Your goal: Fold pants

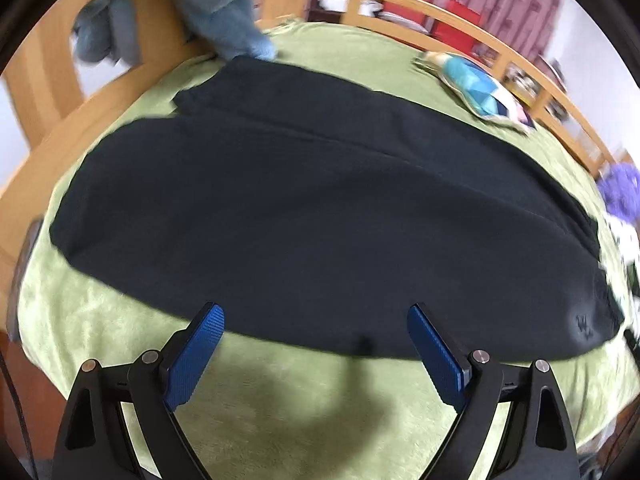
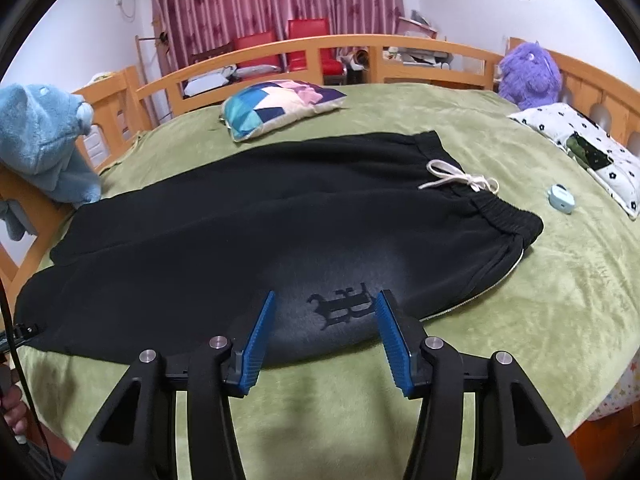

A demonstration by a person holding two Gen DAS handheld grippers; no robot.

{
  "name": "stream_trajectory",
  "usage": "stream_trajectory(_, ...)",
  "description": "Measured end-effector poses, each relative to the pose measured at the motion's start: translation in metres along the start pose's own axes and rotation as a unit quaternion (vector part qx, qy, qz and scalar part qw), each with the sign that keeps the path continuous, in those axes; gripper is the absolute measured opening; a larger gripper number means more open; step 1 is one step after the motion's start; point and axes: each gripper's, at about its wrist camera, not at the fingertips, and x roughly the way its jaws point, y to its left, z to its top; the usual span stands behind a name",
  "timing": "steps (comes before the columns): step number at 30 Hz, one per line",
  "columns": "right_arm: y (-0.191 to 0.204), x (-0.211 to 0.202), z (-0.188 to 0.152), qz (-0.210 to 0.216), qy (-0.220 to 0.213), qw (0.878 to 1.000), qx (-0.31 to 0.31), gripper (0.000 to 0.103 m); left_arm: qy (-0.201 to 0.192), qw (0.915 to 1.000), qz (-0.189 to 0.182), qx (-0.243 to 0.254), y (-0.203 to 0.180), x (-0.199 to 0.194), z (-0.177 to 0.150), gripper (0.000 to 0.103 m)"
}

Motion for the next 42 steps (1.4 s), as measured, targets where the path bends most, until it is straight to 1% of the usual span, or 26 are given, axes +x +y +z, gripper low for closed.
stream_trajectory(2,-0.011,0.01,0.0,0.006,0.008,1.0,0.023,0.053,-0.003,0.9997,-0.015,-0.017,0.012,0.001,-0.003,0.092)
stream_trajectory(4,-0.026,0.023,0.002,0.012,0.021,0.998,0.061,0.055,0.0,0.9997,-0.014,-0.02,0.02,0.005,-0.004,0.092)
stream_trajectory(5,-0.03,0.027,0.003,0.01,0.027,0.997,0.076,0.057,0.002,0.9997,-0.015,-0.021,0.023,0.007,-0.004,0.092)
stream_trajectory(7,-0.039,0.038,0.003,0.005,0.035,0.994,0.102,0.057,0.004,0.9992,-0.017,-0.034,0.032,0.013,-0.002,0.092)
stream_trajectory(8,-0.044,0.046,0.002,-0.001,0.047,0.992,0.116,0.057,0.007,0.9989,-0.02,-0.041,0.036,0.016,-0.001,0.092)
stream_trajectory(11,-0.054,0.062,-0.006,-0.016,0.075,0.989,0.125,0.057,0.013,0.9978,-0.029,-0.059,0.043,0.026,0.002,0.092)
stream_trajectory(13,-0.06,0.073,-0.014,-0.037,0.096,0.986,0.131,0.057,0.016,0.9966,-0.029,-0.075,0.044,0.033,0.002,0.092)
stream_trajectory(15,-0.064,0.081,-0.016,-0.033,0.109,0.984,0.14,0.057,0.01,0.9955,-0.031,-0.089,0.047,0.037,0.0,0.092)
stream_trajectory(17,-0.067,0.088,-0.015,-0.021,0.114,0.981,0.153,0.058,0.01,0.9948,-0.032,-0.096,0.048,0.045,0.0,0.092)
stream_trajectory(19,-0.07,0.099,-0.012,-0.007,0.117,0.98,0.164,0.061,0.012,0.9946,-0.029,-0.099,0.048,0.052,0.002,0.092)
stream_trajectory(21,-0.071,0.114,-0.01,-0.003,0.122,0.978,0.17,0.062,0.008,0.9944,-0.027,-0.102,0.046,0.056,0.004,0.092)
stream_trajectory(23,-0.071,0.12,-0.007,-0.005,0.107,0.98,0.169,0.062,0.002,0.9936,-0.027,-0.109,0.047,0.058,0.005,0.092)
stream_trajectory(24,-0.07,0.12,-0.006,-0.007,0.102,0.98,0.17,0.059,0.0,0.9928,-0.029,-0.116,0.048,0.058,0.006,0.092)
stream_trajectory(25,-0.07,0.119,-0.006,-0.006,0.096,0.981,0.171,0.047,-0.001,0.992,-0.032,-0.122,0.049,0.058,0.007,0.092)
stream_trajectory(26,-0.07,0.119,-0.006,0.0,0.094,0.98,0.172,0.032,-0.002,0.9912,-0.035,-0.128,0.049,0.058,0.008,0.091)
stream_trajectory(27,-0.072,0.12,-0.005,0.019,0.094,0.979,0.18,0.026,-0.006,0.9909,-0.03,-0.132,0.05,0.057,0.01,0.073)
stream_trajectory(28,-0.073,0.12,-0.004,0.032,0.091,0.977,0.188,0.017,-0.009,0.9913,-0.015,-0.13,0.052,0.055,0.011,0.059)
stream_trajectory(29,-0.073,0.118,-0.004,0.034,0.085,0.978,0.189,0.016,-0.012,0.9922,0.0,-0.124,0.052,0.054,0.014,0.032)
stream_trajectory(30,-0.072,0.115,-0.003,0.034,0.079,0.979,0.186,0.015,-0.01,0.9941,0.002,-0.108,0.052,0.054,0.019,0.019)
stream_trajectory(32,-0.066,0.104,0.003,0.033,0.062,0.983,0.17,0.014,-0.007,0.996,-0.013,-0.088,0.053,0.049,0.027,0.015)
stream_trajectory(34,-0.06,0.092,0.011,0.033,0.047,0.987,0.15,0.014,-0.022,0.9957,-0.034,-0.083,0.055,0.034,0.037,0.014)
stream_trajectory(37,-0.054,0.074,0.022,0.033,0.029,0.99,0.132,0.013,-0.05,0.9967,-0.035,-0.053,0.045,0.011,0.054,0.014)
stream_trajectory(42,-0.054,0.047,0.055,0.05,0.004,0.99,0.134,0.013,-0.088,0.9942,-0.048,-0.037,0.03,-0.017,0.084,0.013)
